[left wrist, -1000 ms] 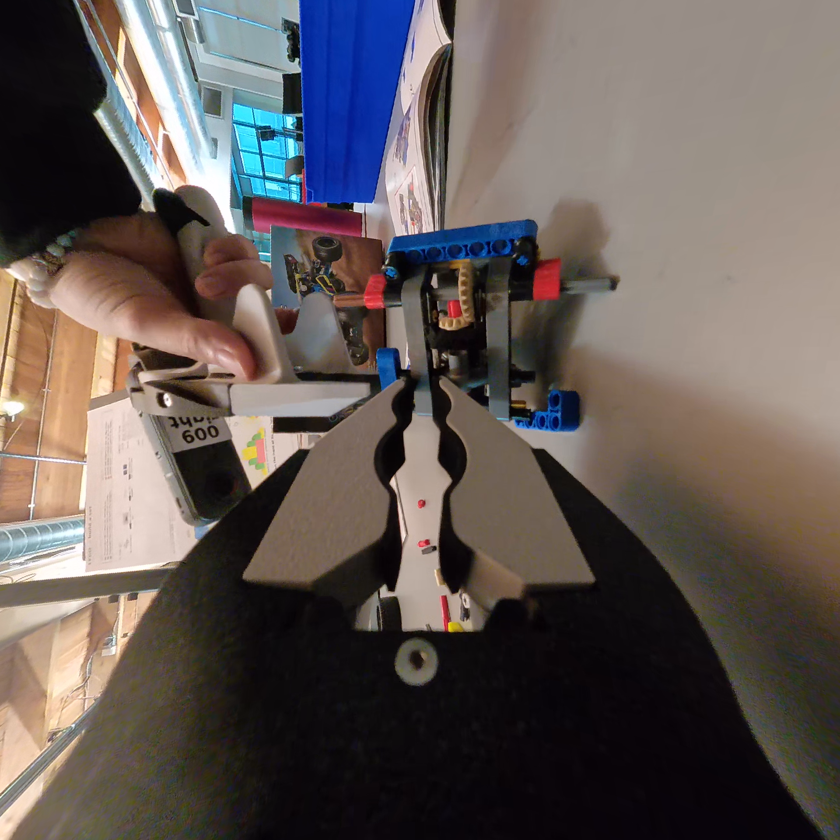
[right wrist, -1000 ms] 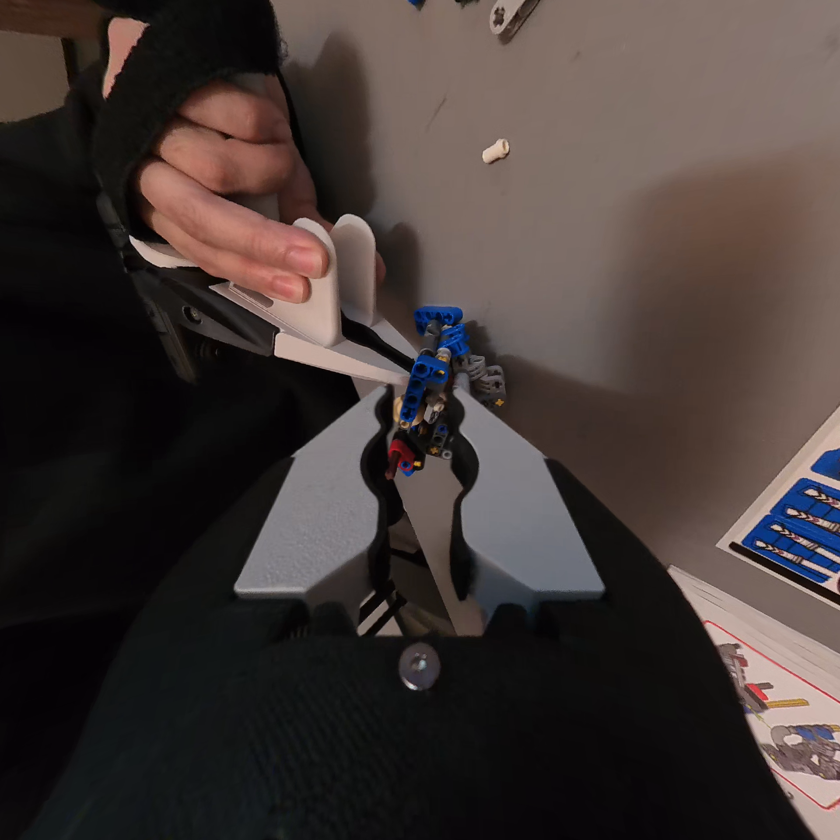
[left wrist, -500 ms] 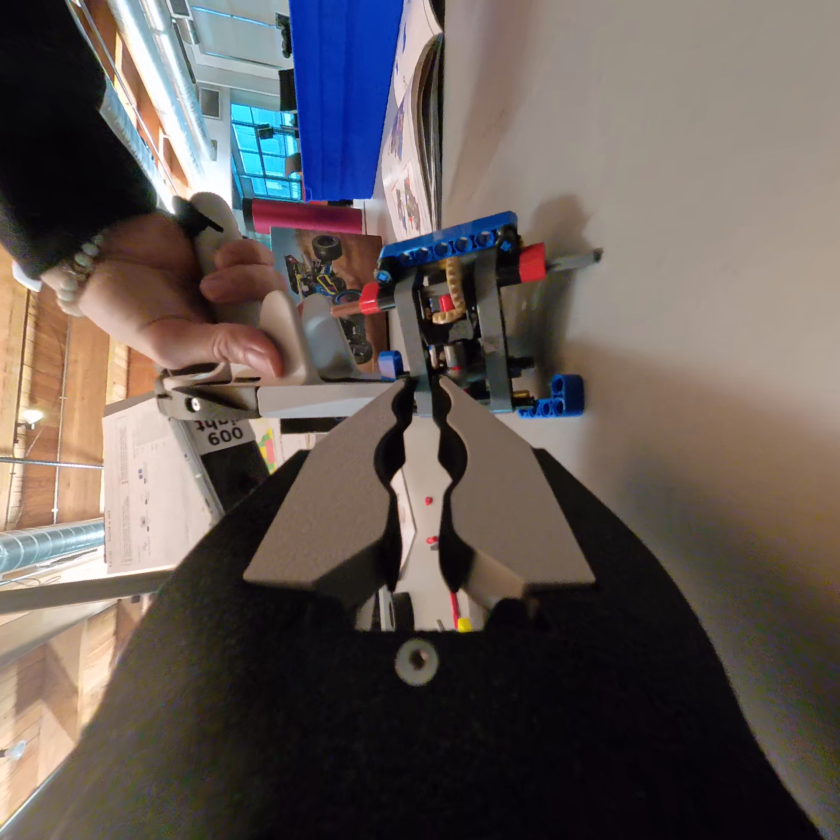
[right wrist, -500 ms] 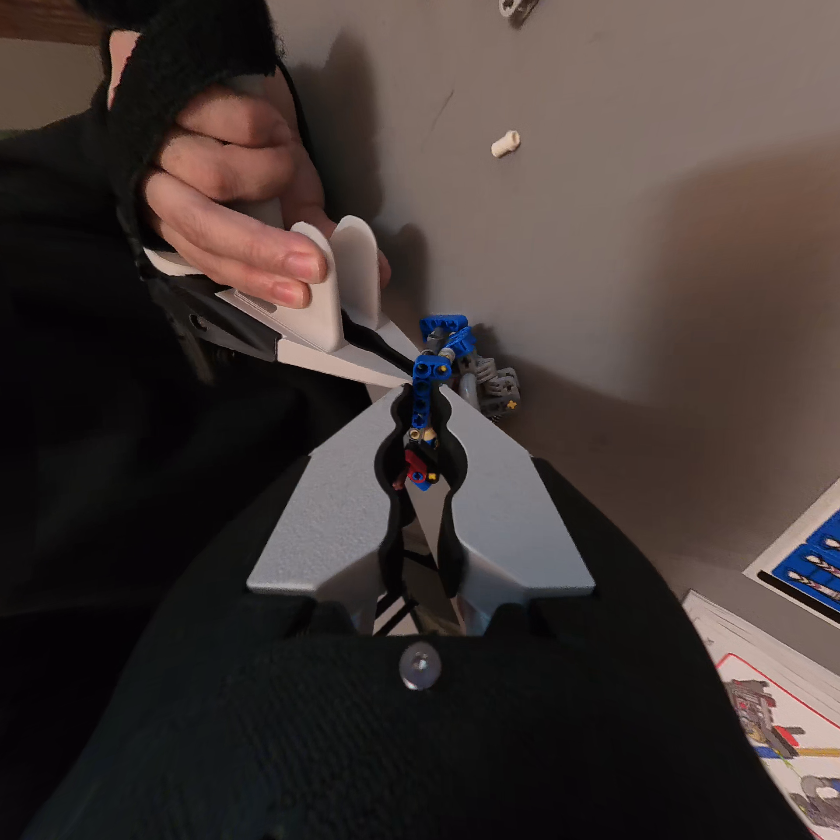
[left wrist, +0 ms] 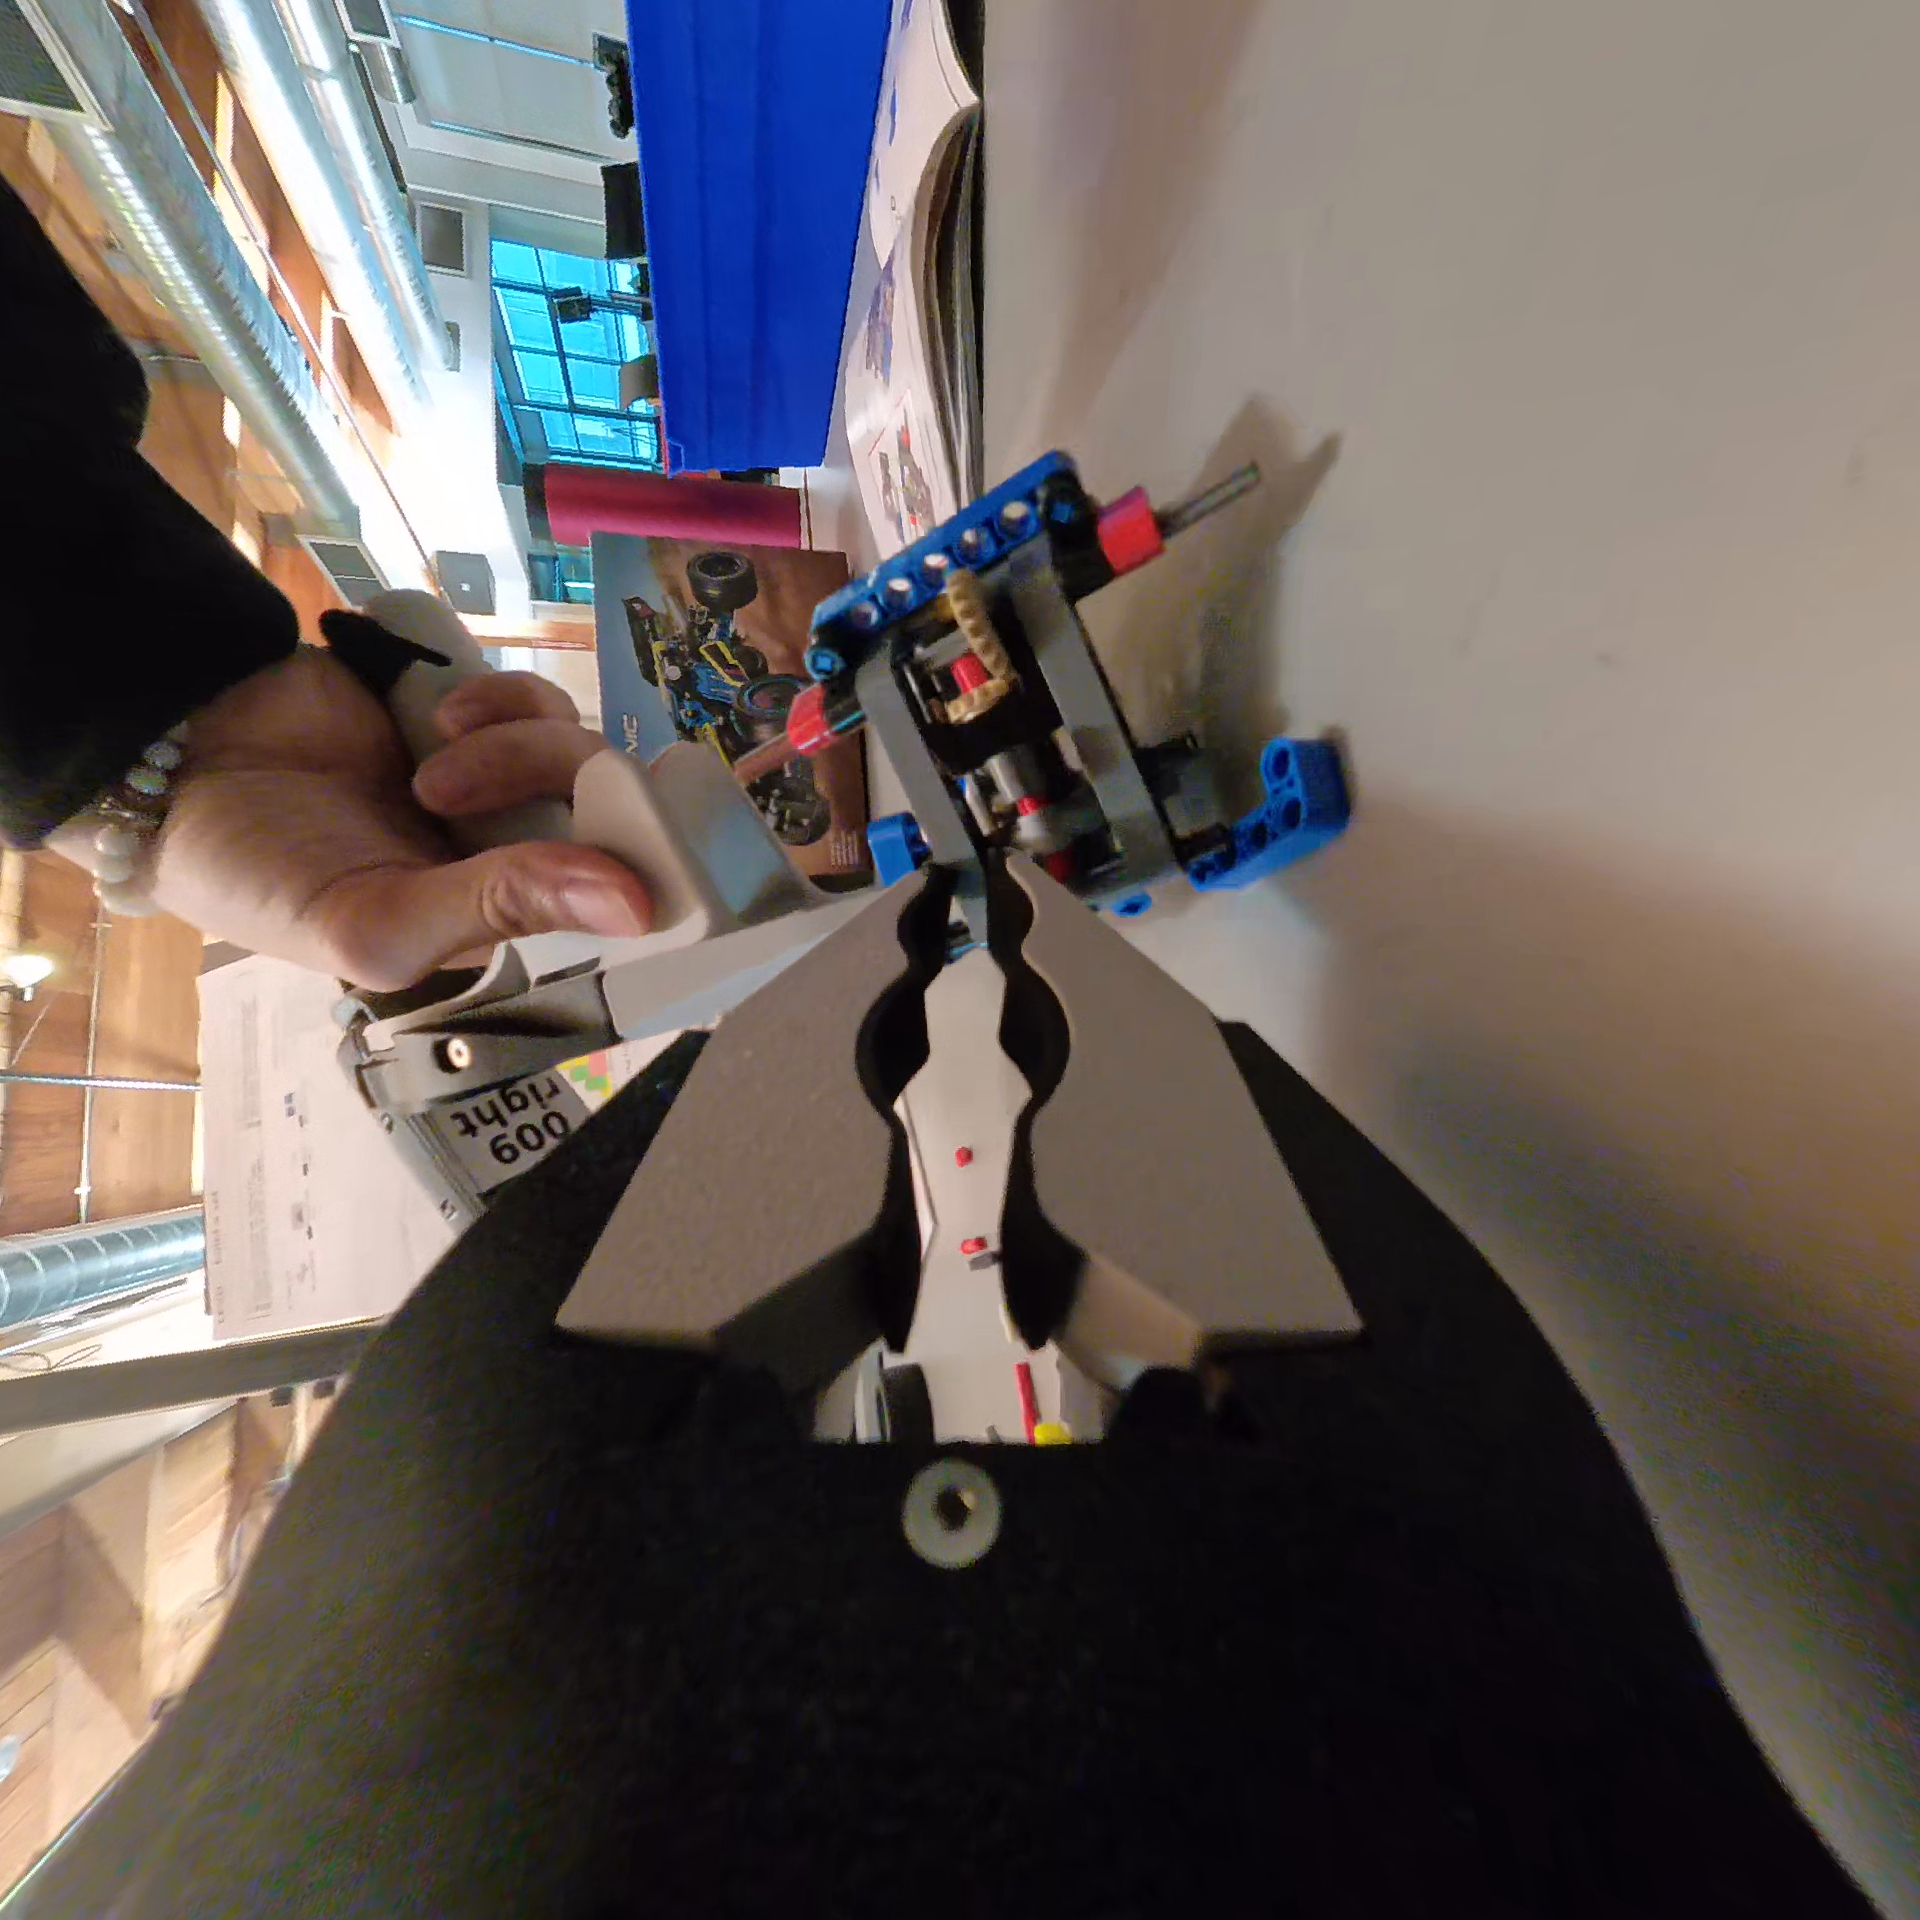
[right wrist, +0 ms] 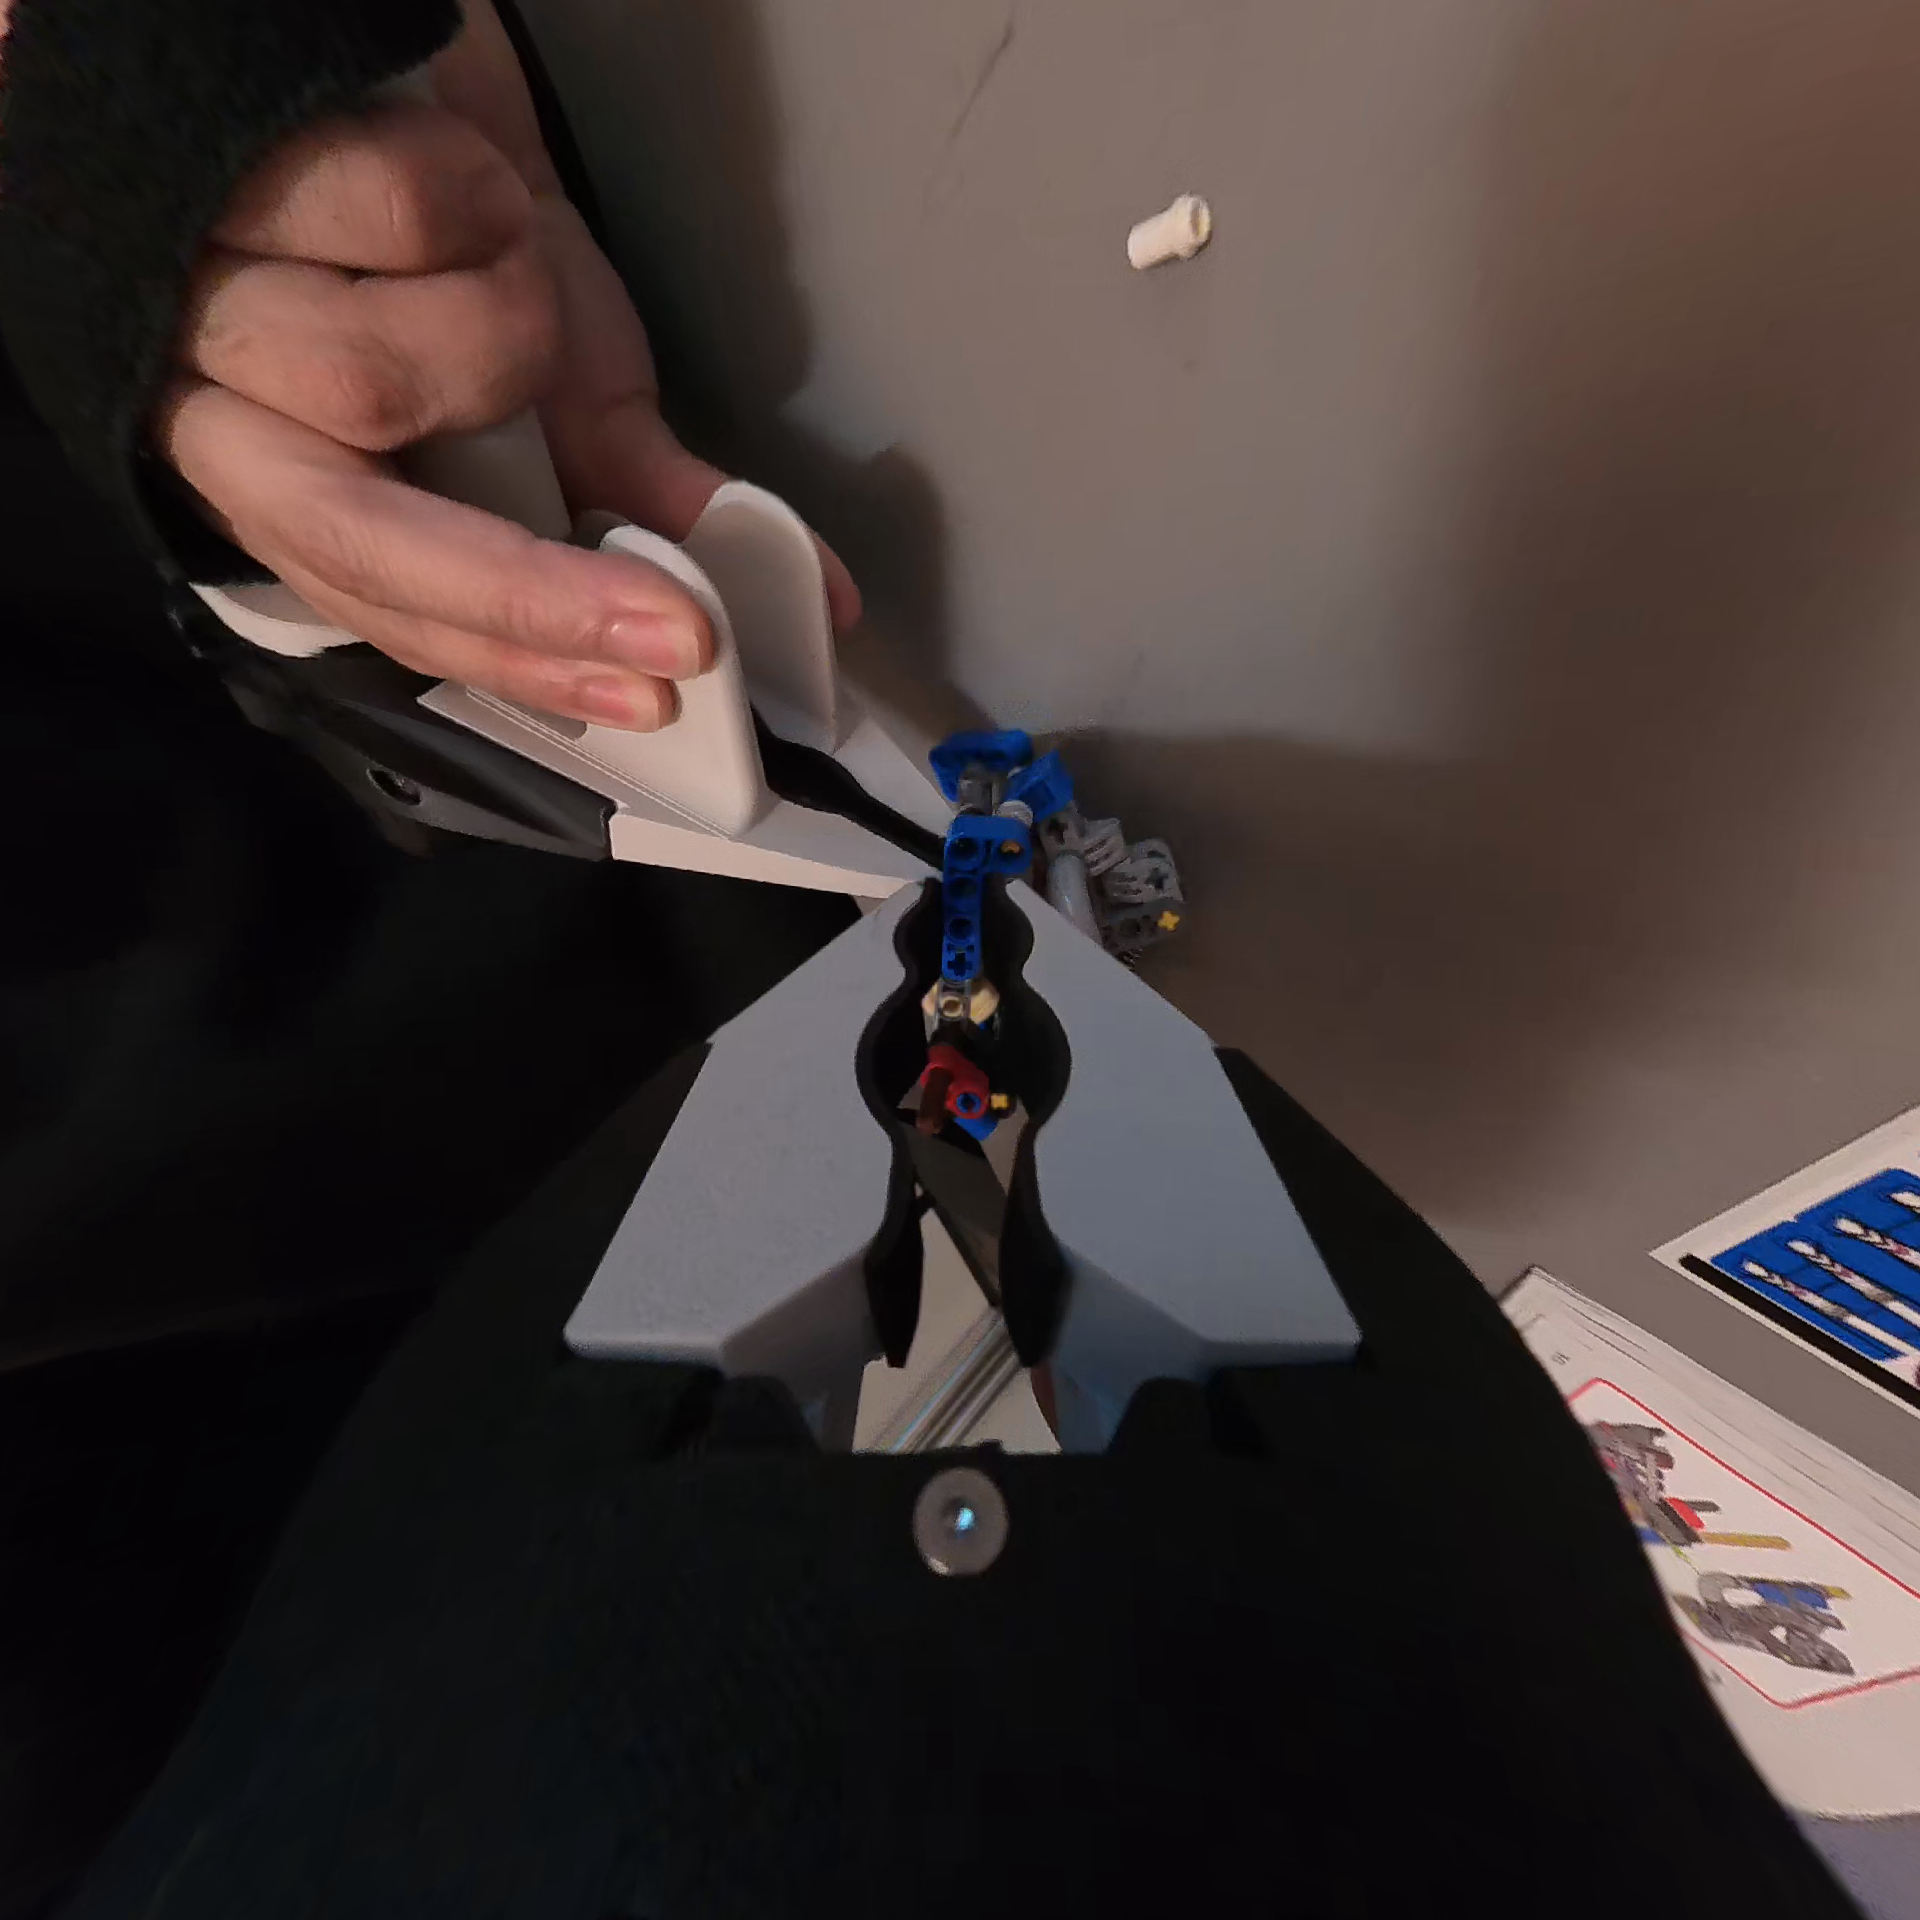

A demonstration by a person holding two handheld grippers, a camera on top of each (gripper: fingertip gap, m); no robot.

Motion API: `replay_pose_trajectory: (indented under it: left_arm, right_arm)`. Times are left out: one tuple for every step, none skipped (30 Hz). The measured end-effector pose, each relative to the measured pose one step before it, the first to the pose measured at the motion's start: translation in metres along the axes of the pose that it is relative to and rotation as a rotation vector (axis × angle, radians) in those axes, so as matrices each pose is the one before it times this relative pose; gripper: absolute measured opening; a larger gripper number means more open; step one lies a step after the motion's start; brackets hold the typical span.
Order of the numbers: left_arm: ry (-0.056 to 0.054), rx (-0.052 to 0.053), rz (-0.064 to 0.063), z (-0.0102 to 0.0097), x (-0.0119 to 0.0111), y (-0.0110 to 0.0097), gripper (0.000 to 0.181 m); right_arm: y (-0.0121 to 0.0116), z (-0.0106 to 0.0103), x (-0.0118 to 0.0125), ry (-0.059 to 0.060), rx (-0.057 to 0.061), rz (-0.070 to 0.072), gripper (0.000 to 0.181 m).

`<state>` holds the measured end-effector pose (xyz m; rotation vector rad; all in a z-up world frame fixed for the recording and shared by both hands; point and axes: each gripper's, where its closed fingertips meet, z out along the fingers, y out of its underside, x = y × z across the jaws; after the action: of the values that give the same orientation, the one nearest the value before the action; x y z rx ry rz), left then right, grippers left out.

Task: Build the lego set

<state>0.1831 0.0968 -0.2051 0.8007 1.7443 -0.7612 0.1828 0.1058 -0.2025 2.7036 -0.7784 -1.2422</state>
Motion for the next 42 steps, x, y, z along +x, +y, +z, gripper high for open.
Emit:
replay_pose_trajectory:
  left_arm:
    - [0.0020, 0.0050, -0.0006, -0.00024, 0.00078, -0.00215, 0.005]
    - [0.0027, 0.0089, 0.0022, -0.00004, 0.00078, -0.00250, 0.005]
    - [0.0004, 0.0074, 0.0055, 0.00008, 0.00042, -0.00187, 0.005]
    - [-0.0014, 0.0037, 0.0006, 0.00002, -0.00037, -0.00066, 0.005]
    - [-0.0022, 0.0033, -0.0053, -0.00013, -0.00087, -0.00052, 0.005]
    - [-0.0053, -0.0023, 0.0041, -0.00009, -0.00088, -0.00017, 0.005]
    - [-0.0101, -0.0018, 0.0155, -0.00020, -0.00106, -0.00028, 0.005]
    - [-0.0098, 0.0042, 0.0139, -0.00057, -0.00110, -0.00130, 0.005]
    - [-0.0055, 0.0035, 0.0117, -0.00035, -0.00054, -0.00131, 0.005]
    - [-0.0037, -0.0006, 0.0124, -0.00005, 0.00004, -0.00090, 0.005]
    - [-0.0030, -0.0041, 0.0090, 0.00034, -0.00003, -0.00007, 0.005]
    - [-0.0017, -0.0065, 0.0034, 0.00044, -0.00018, 0.00089, 0.005]
    - [-0.0014, -0.0064, -0.0008, 0.00022, -0.00033, 0.00139, 0.005]
    - [-0.0014, -0.0058, -0.0024, 0.00020, -0.00031, 0.00145, 0.005]
    - [-0.0012, -0.0039, -0.0012, 0.00002, -0.00016, 0.00081, 0.005]
    - [-0.0011, -0.0010, -0.0005, 0.00004, -0.00004, 0.00009, 0.005]
    - [-0.0003, -0.0017, 0.0003, 0.00009, 0.00001, -0.00001, 0.004]
    - [0.0002, -0.0033, 0.0018, 0.00035, 0.00008, 0.00037, 0.005]
    - [-0.0002, -0.0033, 0.0015, 0.00027, 0.00006, 0.00041, 0.005]
    - [0.0002, -0.0024, 0.0005, 0.00010, 0.00003, 0.00053, 0.005]
    - [0.0001, -0.0014, 0.0012, 0.00008, 0.00019, 0.00038, 0.005]
    - [-0.0008, -0.0016, 0.0016, -0.00013, 0.00009, 0.00030, 0.005]
    - [-0.0011, -0.0023, 0.0018, 0.00010, -0.00003, 0.00044, 0.005]
    - [-0.0003, -0.0041, 0.0013, 0.00032, -0.00008, 0.00054, 0.005]
    - [-0.0004, -0.0051, 0.0003, 0.00031, -0.00012, 0.00062, 0.005]
    - [-0.0030, -0.0029, -0.0029, 0.00015, -0.00061, 0.00033, 0.005]
    - [-0.0033, -0.0022, -0.0064, 0.00011, -0.00090, 0.00056, 0.005]
    - [0.0012, -0.0037, -0.0074, 0.00042, 0.00010, 0.00090, 0.005]
    - [0.0037, -0.0027, -0.0059, 0.00043, 0.00065, 0.00112, 0.005]
    - [0.0004, 0.0014, -0.0051, 0.00035, 0.00020, 0.00069, 0.005]
    - [-0.0055, -0.0024, -0.0087, 0.00038, -0.00036, 0.00128, 0.005]
    - [-0.0051, -0.0085, -0.0119, 0.00114, -0.00025, 0.00222, 0.005]
    - [-0.0019, -0.0041, -0.0115, 0.00103, 0.00017, 0.00153, 0.006]
    - [-0.0012, 0.0005, -0.0144, 0.00013, -0.00036, 0.00044, 0.006]
    - [-0.0035, -0.0012, -0.0290, -0.00022, -0.00152, 0.00017, 0.006]
    - [-0.0065, -0.0001, -0.0420, -0.00012, -0.00247, 0.00062, 0.009]
    - [-0.0088, 0.0070, -0.0436, -0.00076, -0.00332, 0.00013, 0.014]
    - [-0.0072, 0.0113, -0.0452, -0.00152, -0.00369, -0.00064, 0.019]
    - [0.0019, 0.0077, -0.0513, -0.00133, -0.00251, -0.00060, 0.023]
    - [0.0068, 0.0006, -0.0542, -0.00062, -0.00158, 0.00016, 0.023]
    - [0.0081, -0.0011, -0.0492, 0.00008, -0.00084, 0.00033, 0.024]
    - [0.0161, -0.0013, -0.0454, 0.00044, 0.00085, -0.00003, 0.024]
  right_arm:
    - [0.00092, 0.00135, -0.00032, -0.0171, 0.0042, 0.0048, 0.006]
    - [0.00215, 0.00199, -0.00026, -0.0177, -0.0057, 0.0103, 0.006]
    - [0.00185, 0.00130, -0.00008, -0.0107, -0.0042, 0.0000, 0.006]
    - [0.00043, -0.00016, -0.00036, -0.0036, 0.0045, -0.0081, 0.006]
    - [0.00164, -0.00074, -0.00091, -0.0059, -0.0044, -0.0097, 0.006]
    - [0.00089, -0.00085, -0.00059, -0.0004, -0.0017, -0.0171, 0.006]
    - [0.00034, -0.00080, -0.00066, 0.0056, 0.0019, -0.0251, 0.006]
    - [0.00201, -0.00053, -0.00182, 0.0060, -0.0052, -0.0295, 0.006]
    - [0.00180, 0.00046, -0.00128, 0.0104, -0.0043, -0.0329, 0.006]
    - [0.00090, 0.00061, -0.00046, 0.0151, -0.0015, -0.0238, 0.006]
    - [0.00035, -0.00008, 0.00006, 0.0131, 0.0042, -0.0174, 0.006]
    - [0.00004, -0.00077, 0.00006, 0.0057, 0.0074, -0.0105, 0.007]
    - [-0.00017, -0.00130, -0.00163, -0.0086, 0.0107, -0.0044, 0.012]
    - [-0.00078, -0.00165, -0.00166, -0.0086, 0.0146, 0.0015, 0.016]
    - [-0.00113, -0.00251, 0.00088, 0.0091, 0.0174, 0.0023, 0.017]
    - [-0.00146, -0.00282, 0.00272, 0.0209, 0.0208, -0.0088, 0.018]
    - [-0.00094, -0.00213, 0.00188, 0.0111, 0.0205, -0.0102, 0.014]
    - [0.00072, -0.00097, 0.00303, 0.0150, 0.0097, 0.0109, 0.012]
    - [0.00041, -0.00024, 0.00384, 0.0253, 0.0113, 0.0073, 0.013]
    - [0.00063, 0.00078, -0.00059, 0.0082, 0.0144, -0.0120, 0.014]
    - [0.00021, 0.00070, -0.00074, 0.0120, 0.0153, -0.0060, 0.013]
    - [-0.00147, -0.00018, 0.00015, 0.0191, 0.0280, -0.0059, 0.014]
    - [-0.00057, -0.00022, -0.00047, 0.0153, 0.0285, -0.0115, 0.014]
    - [-0.00059, -0.00038, 0.00018, 0.0140, 0.0320, 0.0055, 0.013]
    - [-0.00093, 0.00003, 0.00026, 0.0109, 0.0331, 0.0138, 0.014]
    - [0.00020, 0.00124, -0.00087, 0.0018, 0.0257, 0.0071, 0.013]
    - [0.00232, 0.00225, -0.00001, 0.0057, 0.0073, 0.0005, 0.012]
    - [0.00216, 0.00269, 0.00039, 0.0121, 0.0052, -0.0031, 0.013]
    - [0.00191, 0.00272, 0.00026, 0.0128, 0.0053, -0.0082, 0.013]
    - [0.00059, 0.00140, 0.00014, 0.0087, 0.0134, -0.0111, 0.012]
    - [-0.00159, -0.00094, -0.00042, 0.0026, 0.0288, -0.0093, 0.010]
    - [-0.00186, -0.00104, 0.00101, 0.0104, 0.0330, -0.0048, 0.009]
    - [-0.00062, -0.00046, 0.00149, 0.0088, 0.0276, -0.0003, 0.009]
    - [0.00042, -0.00030, -0.00035, -0.0064, 0.0191, 0.0052, 0.008]
    - [0.00095, -0.00047, -0.00051, -0.0056, 0.0130, 0.0046, 0.008]
    - [0.00084, -0.00063, 0.00000, 0.0018, 0.0118, -0.0006, 0.008]
    - [0.00089, -0.00055, -0.00034, 0.0023, 0.0086, -0.0042, 0.008]
    - [0.00082, -0.00076, -0.00089, 0.0002, 0.0065, -0.0027, 0.008]
    - [0.00072, -0.00079, -0.00145, -0.0034, 0.0053, -0.0042, 0.007]
    - [0.00094, -0.00060, -0.00005, 0.0049, 0.0033, -0.0040, 0.007]
    - [0.00097, -0.00057, 0.00102, 0.0132, 0.0057, -0.0051, 0.008]
    - [0.00064, -0.00045, -0.00083, 0.0000, 0.0092, -0.0041, 0.008]
